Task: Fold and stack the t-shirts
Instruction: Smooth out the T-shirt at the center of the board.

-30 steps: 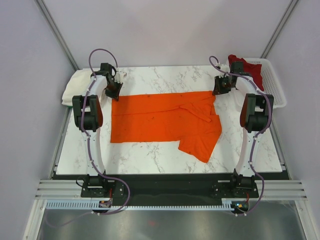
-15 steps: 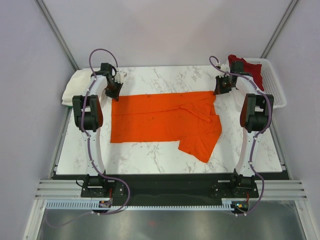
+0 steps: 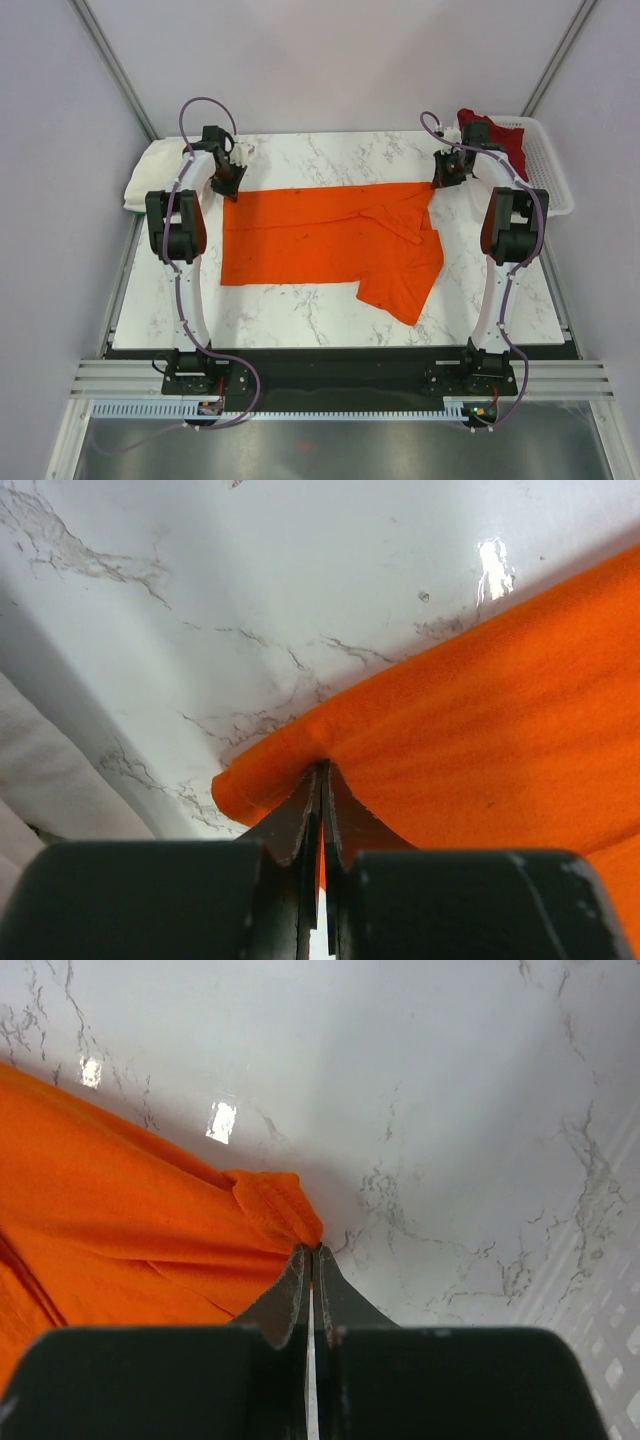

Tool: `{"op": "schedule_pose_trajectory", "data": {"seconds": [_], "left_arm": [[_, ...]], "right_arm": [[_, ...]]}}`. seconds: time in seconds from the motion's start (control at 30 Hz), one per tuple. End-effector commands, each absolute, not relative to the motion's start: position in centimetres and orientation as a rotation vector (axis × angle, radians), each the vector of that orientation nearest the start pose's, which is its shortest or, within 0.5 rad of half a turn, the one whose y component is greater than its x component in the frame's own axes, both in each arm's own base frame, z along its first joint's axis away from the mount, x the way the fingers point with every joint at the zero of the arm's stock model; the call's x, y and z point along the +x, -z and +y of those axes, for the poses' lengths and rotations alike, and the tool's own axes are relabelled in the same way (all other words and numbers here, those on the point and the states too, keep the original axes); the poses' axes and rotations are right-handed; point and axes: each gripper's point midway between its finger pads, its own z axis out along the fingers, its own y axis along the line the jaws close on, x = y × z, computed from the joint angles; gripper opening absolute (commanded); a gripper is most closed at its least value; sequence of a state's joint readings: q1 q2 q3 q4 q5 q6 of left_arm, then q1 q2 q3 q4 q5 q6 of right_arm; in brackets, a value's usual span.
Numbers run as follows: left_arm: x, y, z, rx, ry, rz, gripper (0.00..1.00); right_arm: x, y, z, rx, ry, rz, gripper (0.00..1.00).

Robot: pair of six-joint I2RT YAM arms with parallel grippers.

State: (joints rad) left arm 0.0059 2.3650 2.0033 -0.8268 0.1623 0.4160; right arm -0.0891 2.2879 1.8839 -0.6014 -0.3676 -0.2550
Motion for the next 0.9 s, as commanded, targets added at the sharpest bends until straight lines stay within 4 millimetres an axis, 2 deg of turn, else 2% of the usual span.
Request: {"op": "schedule_pose_trajectory", "data": {"seconds": [0.0,0.17,0.23,0.3,0.33,0.37,0.4,0.43,0.47,0.53,0.6,0.67,0.73,0.77,0.83,0.87], "left_arm": [[51.2,-0.8,0.6,0.644,0.029,2.693,0.05],[51.2,-0.8,0.6,0.647,0.026,2.693,0.05],[51.3,-1.1,0.7,0.644,0.023,2.686,0.05],[51.6,-2.4,0.4,0.645,0.031,2.657,0.05],[51.8,-3.1,0.1,0.647,0.040,2.637,0.06],[52.1,-4.9,0.1,0.639,0.034,2.603,0.08],[52.2,-5.9,-1.6,0.675,0.045,2.573,0.08],[52.3,-6.9,-2.3,0.683,0.056,2.547,0.09],[52.5,-9.0,-2.5,0.675,0.047,2.506,0.11],[52.5,-10.6,-3.4,0.682,0.042,2.468,0.17],[52.0,-12.1,-4.2,0.685,0.050,2.440,0.20],[51.6,-12.2,-4.7,0.682,0.066,2.441,0.23],[50.7,-11.6,-5.3,0.688,0.102,2.457,0.24],[50.3,-11.3,-5.4,0.688,0.118,2.467,0.24],[49.1,-9.9,-5.9,0.700,0.169,2.501,0.23],[48.8,-9.5,-6.0,0.698,0.185,2.512,0.22]], "right_arm": [[56.2,-8.4,-1.8,-0.298,-0.195,2.402,0.00],[56.4,-8.8,-2.6,-0.276,-0.132,2.401,0.00],[56.4,-9.5,-2.5,-0.284,-0.136,2.386,0.06],[56.4,-10.6,-1.9,-0.309,-0.159,2.359,0.20],[56.4,-12.3,-1.4,-0.344,-0.158,2.323,0.32],[56.3,-13.0,-1.0,-0.366,-0.165,2.305,0.36],[56.2,-14.1,-0.2,-0.399,-0.199,2.275,0.37],[55.8,-15.6,0.5,-0.438,-0.213,2.239,0.38],[55.4,-16.3,1.4,-0.472,-0.254,2.218,0.38],[54.6,-17.4,2.7,-0.523,-0.290,2.188,0.39],[53.4,-17.5,4.7,-0.588,-0.402,2.172,0.40],[51.9,-16.1,6.5,-0.661,-0.477,2.209,0.40],[50.6,-14.5,8.7,-0.730,-0.587,2.233,0.39],[49.5,-13.5,9.1,-0.766,-0.627,2.265,0.38],[48.2,-11.8,12.1,-0.844,-0.691,2.294,0.38],[47.7,-11.3,12.7,-0.864,-0.706,2.309,0.37]]}}
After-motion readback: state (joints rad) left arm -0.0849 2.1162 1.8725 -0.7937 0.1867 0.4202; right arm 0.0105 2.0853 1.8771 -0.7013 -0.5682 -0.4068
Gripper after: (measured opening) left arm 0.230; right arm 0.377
